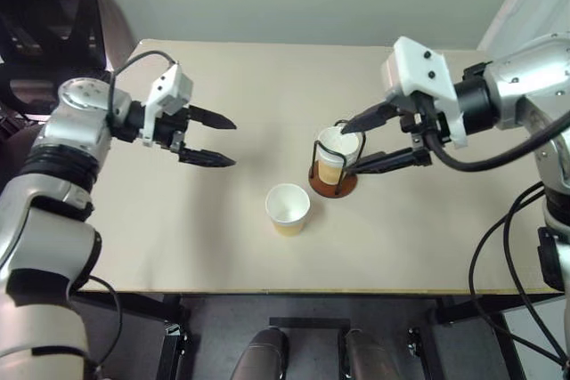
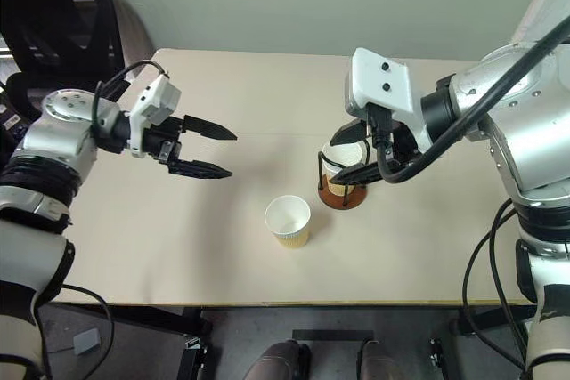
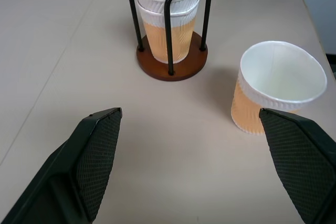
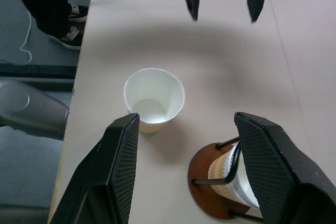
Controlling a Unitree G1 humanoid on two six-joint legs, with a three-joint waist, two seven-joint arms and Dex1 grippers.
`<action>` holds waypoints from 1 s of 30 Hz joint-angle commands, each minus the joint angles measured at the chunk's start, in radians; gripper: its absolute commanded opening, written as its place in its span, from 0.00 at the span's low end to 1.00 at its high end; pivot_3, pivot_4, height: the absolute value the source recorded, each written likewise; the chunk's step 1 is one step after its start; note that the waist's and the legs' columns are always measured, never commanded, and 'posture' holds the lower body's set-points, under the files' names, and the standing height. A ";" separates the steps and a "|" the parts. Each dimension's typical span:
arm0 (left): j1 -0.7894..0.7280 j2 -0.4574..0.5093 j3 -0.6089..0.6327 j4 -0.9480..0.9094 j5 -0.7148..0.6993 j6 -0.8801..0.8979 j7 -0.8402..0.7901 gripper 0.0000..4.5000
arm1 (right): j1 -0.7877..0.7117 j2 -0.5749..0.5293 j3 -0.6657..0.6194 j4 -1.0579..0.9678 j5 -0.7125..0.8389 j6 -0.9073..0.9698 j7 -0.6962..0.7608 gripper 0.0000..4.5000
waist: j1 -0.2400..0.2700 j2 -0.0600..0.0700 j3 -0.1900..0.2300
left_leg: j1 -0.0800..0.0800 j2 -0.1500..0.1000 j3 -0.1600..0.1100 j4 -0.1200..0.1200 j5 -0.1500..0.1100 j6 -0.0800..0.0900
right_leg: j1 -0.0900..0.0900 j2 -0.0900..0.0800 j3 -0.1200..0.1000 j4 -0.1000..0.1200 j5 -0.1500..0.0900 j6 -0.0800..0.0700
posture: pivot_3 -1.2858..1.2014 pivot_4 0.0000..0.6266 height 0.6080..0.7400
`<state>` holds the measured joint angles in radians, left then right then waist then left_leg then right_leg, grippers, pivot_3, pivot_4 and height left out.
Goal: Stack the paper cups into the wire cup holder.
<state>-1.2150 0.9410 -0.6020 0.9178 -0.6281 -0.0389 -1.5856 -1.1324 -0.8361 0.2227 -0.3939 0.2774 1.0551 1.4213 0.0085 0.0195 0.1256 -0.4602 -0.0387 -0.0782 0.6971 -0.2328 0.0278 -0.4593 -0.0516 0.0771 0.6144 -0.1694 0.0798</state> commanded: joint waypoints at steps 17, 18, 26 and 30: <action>0.057 0.115 0.072 -0.124 -0.093 0.059 -0.029 1.00 | 0.084 0.073 0.315 0.087 -0.212 -0.441 -0.070 0.64 | -0.009 0.000 0.000 | 0.003 0.001 -0.001 0.000 0.000 0.000 | -0.003 0.000 0.001 0.013 0.000 -0.004 | 0.52 0.24 1.00; 0.055 0.118 0.072 -0.126 -0.093 0.063 -0.029 1.00 | 0.081 0.094 0.330 0.097 -0.229 -0.457 -0.078 0.64 | -0.009 0.000 0.000 | 0.003 0.000 -0.001 0.000 0.000 0.000 | -0.004 0.000 0.001 0.013 0.000 -0.004 | 0.52 0.24 1.00; 0.051 0.117 0.077 -0.121 -0.085 0.069 -0.029 1.00 | 0.065 0.178 0.370 0.135 -0.294 -0.503 -0.074 0.64 | -0.010 -0.001 0.000 | 0.003 0.000 -0.001 0.000 0.000 0.000 | -0.004 0.000 0.001 0.013 0.001 -0.006 | 0.52 0.24 1.00; 0.052 0.115 0.076 -0.093 -0.081 0.050 -0.029 1.00 | 0.053 0.210 0.405 0.155 -0.329 -0.537 -0.058 0.64 | -0.012 -0.001 0.000 | 0.003 0.000 -0.001 -0.001 0.000 0.000 | -0.005 0.000 0.001 0.012 0.000 -0.007 | 0.52 0.24 1.00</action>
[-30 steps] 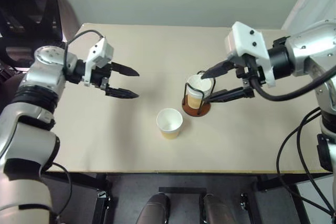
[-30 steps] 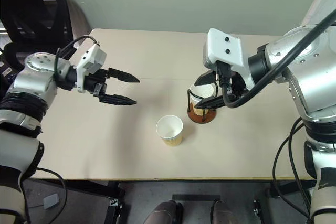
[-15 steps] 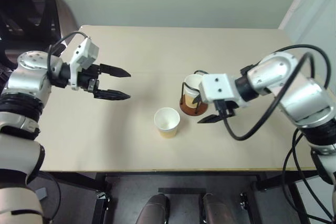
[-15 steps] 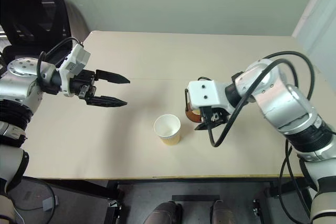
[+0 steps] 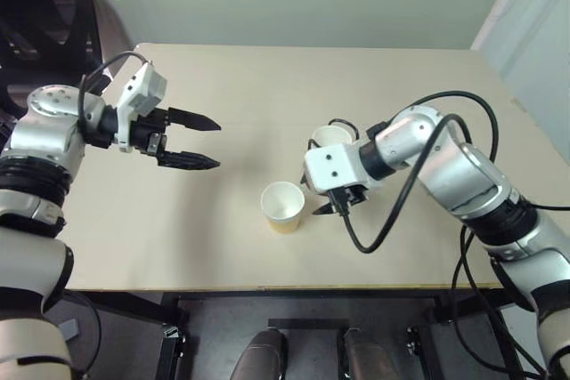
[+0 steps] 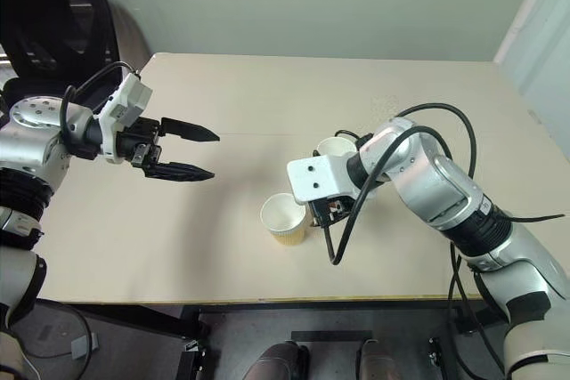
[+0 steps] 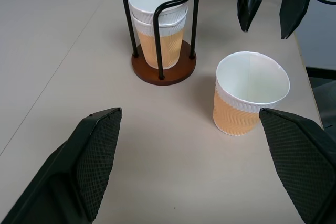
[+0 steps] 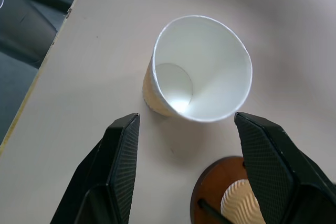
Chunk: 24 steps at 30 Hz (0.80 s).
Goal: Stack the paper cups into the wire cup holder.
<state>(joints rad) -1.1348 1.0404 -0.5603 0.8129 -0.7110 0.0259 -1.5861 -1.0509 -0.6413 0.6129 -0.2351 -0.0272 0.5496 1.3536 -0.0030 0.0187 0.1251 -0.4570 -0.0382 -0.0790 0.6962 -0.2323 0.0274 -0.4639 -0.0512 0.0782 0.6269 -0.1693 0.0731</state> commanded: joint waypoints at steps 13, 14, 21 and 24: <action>-0.007 0.058 0.018 -0.029 -0.026 0.000 -0.028 1.00 | -0.035 0.056 0.016 0.027 -0.061 -0.092 0.040 0.64 | 0.000 0.000 0.000 | 0.000 0.000 0.000 -0.003 0.001 -0.002 | -0.001 0.000 0.000 0.000 -0.001 -0.002 | 0.52 0.24 1.00; -0.004 0.063 0.019 -0.035 -0.029 0.002 -0.028 1.00 | -0.034 0.058 0.015 0.028 -0.061 -0.096 0.043 0.64 | 0.000 0.000 0.000 | 0.000 0.000 0.000 -0.003 0.001 -0.002 | -0.001 0.000 0.000 0.000 -0.001 -0.002 | 0.52 0.24 1.00; 0.033 0.095 0.027 -0.083 -0.049 0.008 -0.028 1.00 | -0.036 0.066 0.012 0.051 -0.068 -0.130 0.053 0.64 | -0.001 0.000 0.000 | 0.000 0.000 0.000 -0.005 0.001 -0.003 | -0.002 0.000 0.000 0.000 -0.002 -0.004 | 0.52 0.24 1.00; 0.033 0.098 0.035 -0.084 -0.049 0.007 -0.028 1.00 | -0.038 0.071 0.011 0.056 -0.071 -0.136 0.055 0.64 | -0.001 0.000 0.000 | 0.000 0.000 0.000 -0.006 0.001 -0.003 | -0.002 0.000 0.000 0.000 -0.002 -0.004 | 0.52 0.24 1.00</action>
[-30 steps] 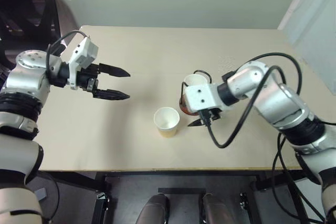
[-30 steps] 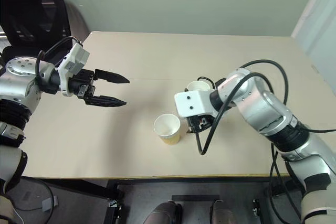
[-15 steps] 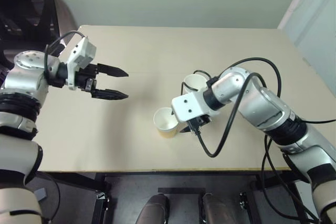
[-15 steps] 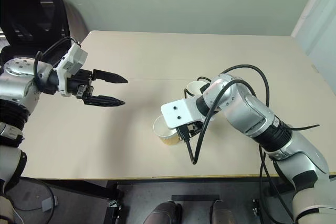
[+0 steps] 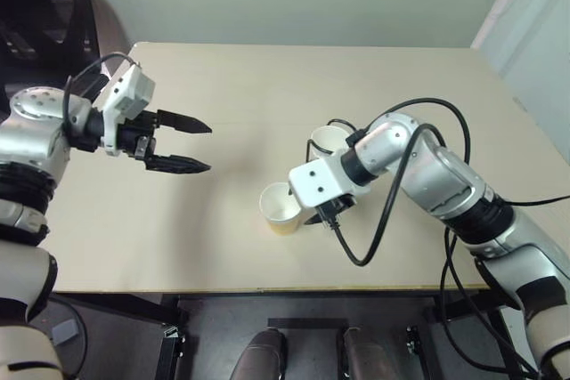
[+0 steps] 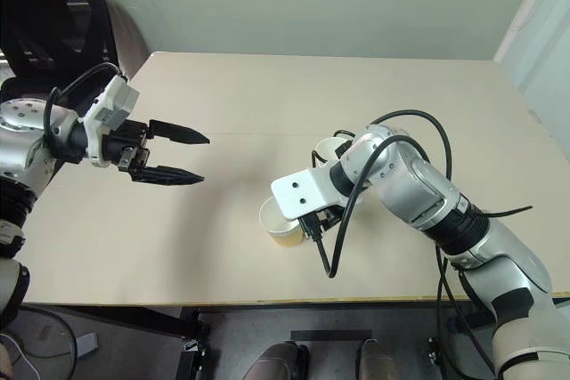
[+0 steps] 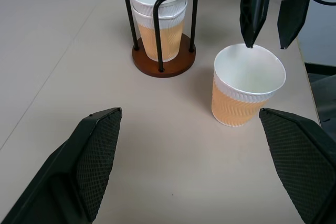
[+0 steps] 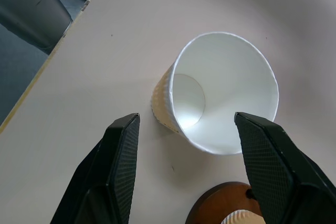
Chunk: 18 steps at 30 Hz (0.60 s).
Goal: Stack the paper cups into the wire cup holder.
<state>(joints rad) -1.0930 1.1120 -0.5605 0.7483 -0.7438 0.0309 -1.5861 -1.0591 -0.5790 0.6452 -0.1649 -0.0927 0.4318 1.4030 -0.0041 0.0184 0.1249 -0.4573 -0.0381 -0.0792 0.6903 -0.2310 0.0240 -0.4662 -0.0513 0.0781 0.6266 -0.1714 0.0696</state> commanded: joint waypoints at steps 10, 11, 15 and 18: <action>-0.042 0.018 0.059 0.030 0.038 -0.048 -0.028 1.00 | -0.029 0.022 -0.027 0.000 -0.017 -0.034 0.008 0.64 | 0.000 0.000 0.000 | 0.000 0.000 0.000 -0.006 0.003 -0.004 | -0.003 0.000 0.000 0.000 0.000 -0.001 | 0.52 0.24 1.00; -0.048 0.014 0.063 0.041 0.047 -0.058 -0.028 1.00 | -0.029 0.023 -0.027 0.001 -0.017 -0.034 0.008 0.64 | 0.000 -0.001 0.000 | 0.000 0.000 0.000 -0.007 0.003 -0.005 | -0.003 0.000 0.000 0.000 0.000 -0.001 | 0.52 0.24 1.00; -0.089 -0.009 0.084 0.091 0.081 -0.072 -0.028 1.00 | -0.028 0.024 -0.028 0.003 -0.019 -0.036 0.008 0.64 | -0.001 -0.001 0.000 | 0.000 0.001 0.000 -0.009 0.004 -0.005 | -0.004 0.000 0.000 0.000 0.000 -0.001 | 0.52 0.24 1.00; -0.124 -0.026 0.099 0.141 0.119 -0.094 -0.028 1.00 | -0.027 0.024 -0.030 0.004 -0.021 -0.038 0.008 0.64 | -0.001 -0.001 0.000 | 0.000 0.001 0.000 -0.009 0.004 -0.005 | -0.004 0.000 0.000 0.000 0.000 -0.002 | 0.52 0.24 1.00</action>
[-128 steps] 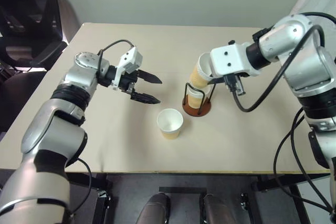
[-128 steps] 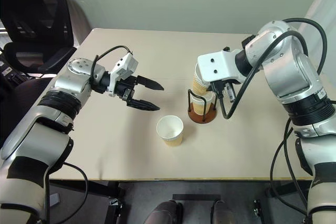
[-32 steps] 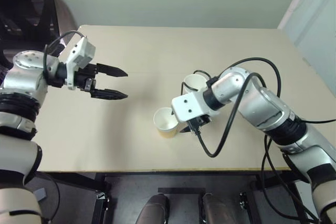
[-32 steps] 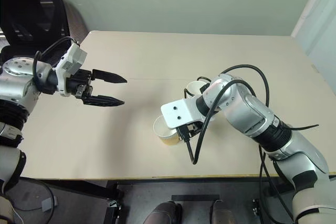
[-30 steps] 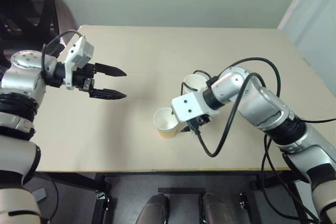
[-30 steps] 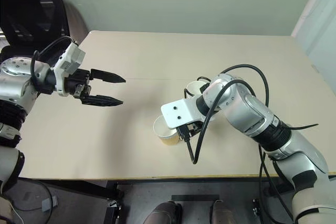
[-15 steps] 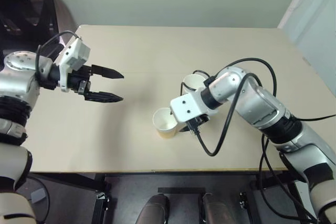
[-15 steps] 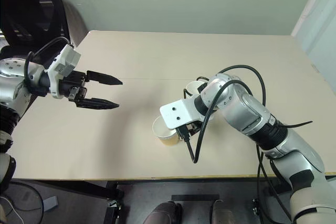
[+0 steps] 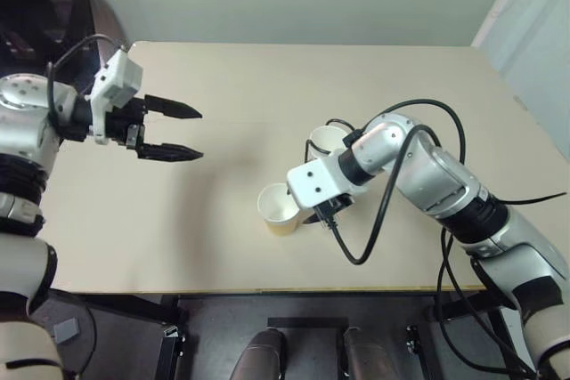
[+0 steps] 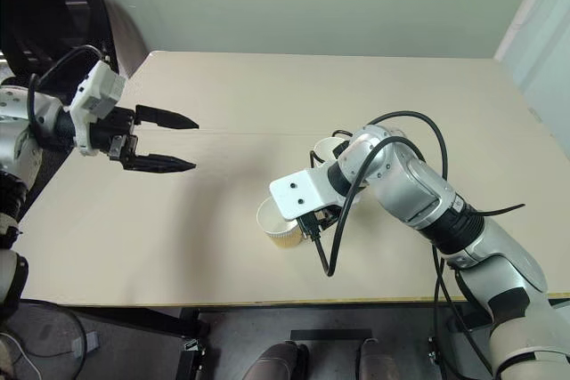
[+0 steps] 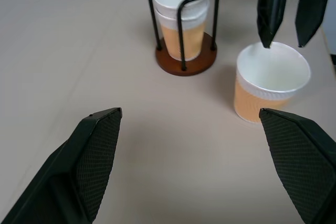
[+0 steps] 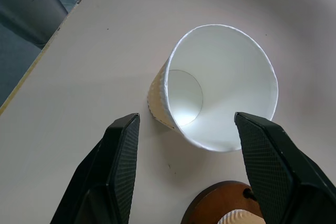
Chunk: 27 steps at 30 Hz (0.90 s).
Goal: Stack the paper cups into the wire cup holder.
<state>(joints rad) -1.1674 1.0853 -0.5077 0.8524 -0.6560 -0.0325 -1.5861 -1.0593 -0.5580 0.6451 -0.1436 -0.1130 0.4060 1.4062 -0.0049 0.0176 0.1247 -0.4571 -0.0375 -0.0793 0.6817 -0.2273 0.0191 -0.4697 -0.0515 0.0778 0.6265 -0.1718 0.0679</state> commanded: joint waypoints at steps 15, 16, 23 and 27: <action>-0.162 -0.083 0.183 0.161 0.146 -0.088 -0.028 1.00 | -0.026 0.005 -0.032 -0.017 -0.004 -0.019 0.009 0.64 | -0.002 -0.001 0.000 | 0.000 0.000 0.000 0.000 0.000 0.001 | 0.000 0.000 0.000 0.000 0.000 0.000 | 0.52 0.24 1.00; -0.166 -0.090 0.192 0.161 0.148 -0.089 -0.028 1.00 | -0.026 0.005 -0.032 -0.017 -0.004 -0.019 0.009 0.64 | -0.002 -0.001 0.000 | 0.000 0.000 0.000 0.000 0.000 0.001 | 0.000 0.000 0.000 0.000 0.000 0.000 | 0.52 0.24 1.00; -0.209 -0.149 0.273 0.201 0.194 -0.130 -0.028 1.00 | -0.024 0.004 -0.034 -0.022 -0.006 -0.016 0.011 0.64 | -0.003 -0.001 0.000 | 0.000 0.000 0.000 0.000 -0.001 0.001 | 0.000 0.000 0.000 0.000 0.000 0.000 | 0.52 0.24 1.00; -0.222 -0.176 0.313 0.215 0.197 -0.127 -0.028 1.00 | -0.022 0.002 -0.035 -0.024 -0.007 -0.015 0.013 0.64 | -0.004 -0.001 0.000 | 0.000 0.000 0.000 0.000 -0.001 0.001 | 0.000 0.000 0.000 0.000 0.000 0.000 | 0.52 0.24 1.00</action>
<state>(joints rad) -1.3540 0.9045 -0.2359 1.0664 -0.4562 -0.1471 -1.5861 -1.0593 -0.5547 0.6449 -0.1423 -0.1215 0.3986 1.4177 -0.0088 0.0169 0.1249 -0.4572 -0.0374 -0.0794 0.6815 -0.2281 0.0206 -0.4700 -0.0515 0.0775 0.6262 -0.1717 0.0680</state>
